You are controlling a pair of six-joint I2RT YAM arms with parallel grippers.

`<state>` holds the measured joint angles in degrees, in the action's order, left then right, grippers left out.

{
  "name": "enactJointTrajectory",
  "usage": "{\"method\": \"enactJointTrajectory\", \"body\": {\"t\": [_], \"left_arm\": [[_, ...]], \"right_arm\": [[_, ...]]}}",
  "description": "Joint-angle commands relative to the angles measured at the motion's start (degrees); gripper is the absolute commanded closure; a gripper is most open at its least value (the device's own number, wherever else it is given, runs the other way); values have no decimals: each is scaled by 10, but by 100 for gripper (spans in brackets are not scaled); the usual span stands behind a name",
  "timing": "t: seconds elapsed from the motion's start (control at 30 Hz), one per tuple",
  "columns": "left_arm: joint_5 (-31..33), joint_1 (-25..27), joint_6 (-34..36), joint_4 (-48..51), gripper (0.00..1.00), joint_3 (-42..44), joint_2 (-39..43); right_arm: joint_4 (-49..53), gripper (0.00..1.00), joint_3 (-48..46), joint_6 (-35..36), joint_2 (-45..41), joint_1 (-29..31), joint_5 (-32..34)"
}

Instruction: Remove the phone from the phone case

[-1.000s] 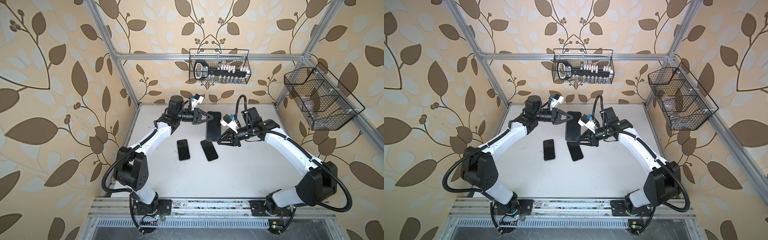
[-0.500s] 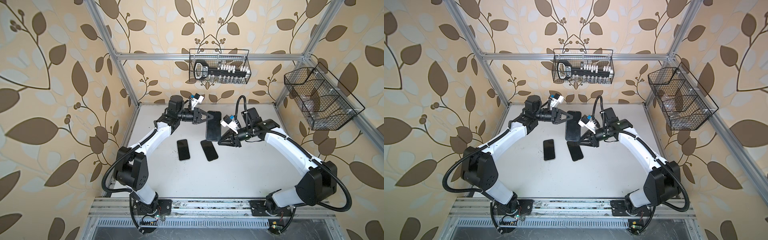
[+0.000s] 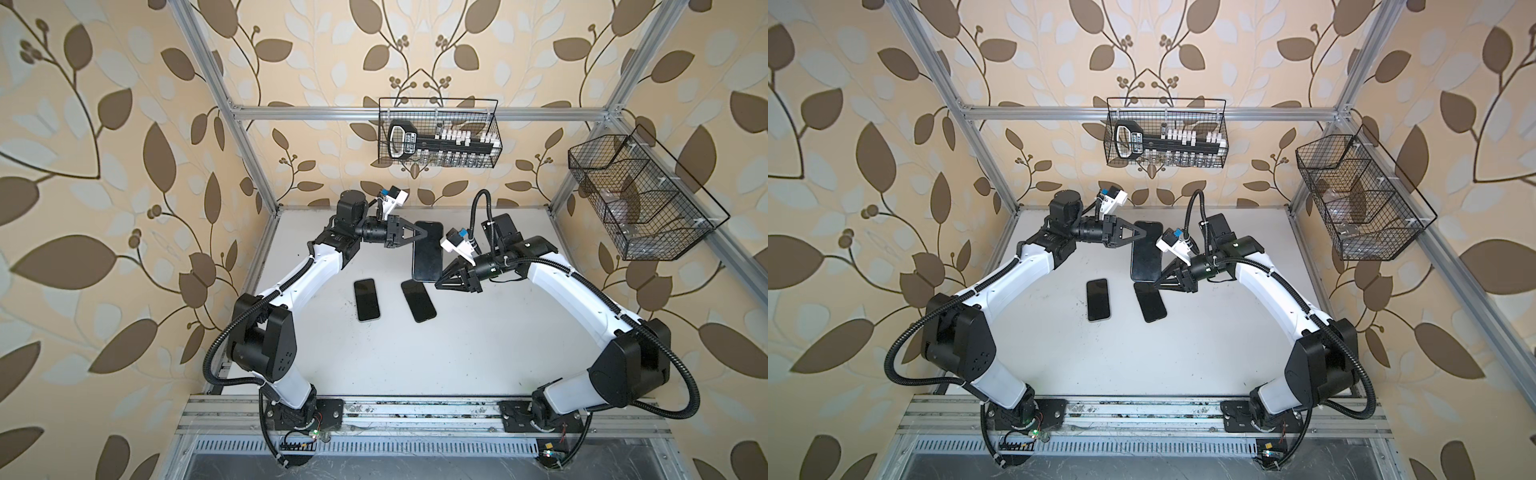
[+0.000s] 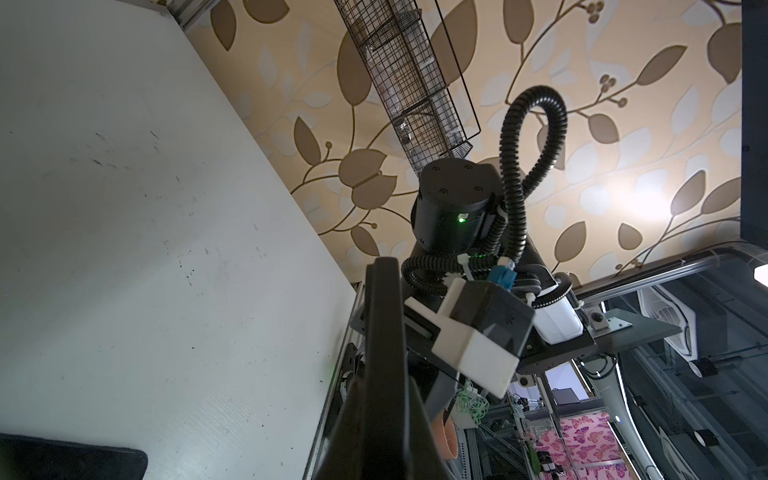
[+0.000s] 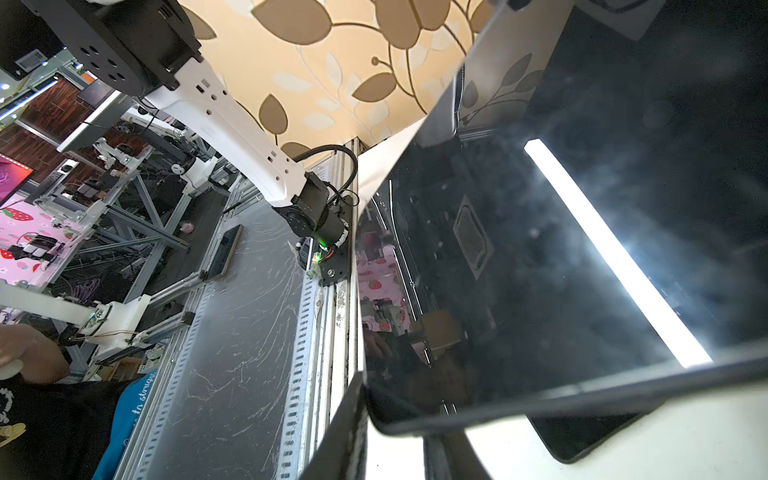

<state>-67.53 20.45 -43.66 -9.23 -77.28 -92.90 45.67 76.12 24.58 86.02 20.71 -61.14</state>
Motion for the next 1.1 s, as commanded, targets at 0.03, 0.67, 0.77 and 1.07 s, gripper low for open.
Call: {"method": "enactJointTrajectory", "body": {"t": [0.03, 0.67, 0.77, 1.07], "left_arm": [[-24, 9, -1, -35, 100, -7, 34], [-15, 18, -19, -44, 100, -7, 28], [-5, 21, -68, -74, 100, -2, 26], [33, 23, -169, -74, 100, 8, 29]], "right_arm": [[2, 73, 26, 21, 9, 0, -29], [18, 90, 35, 34, 17, 3, -28], [11, 91, 32, 31, 9, 10, 0], [-23, 94, 9, 31, -19, 29, 82]]}}
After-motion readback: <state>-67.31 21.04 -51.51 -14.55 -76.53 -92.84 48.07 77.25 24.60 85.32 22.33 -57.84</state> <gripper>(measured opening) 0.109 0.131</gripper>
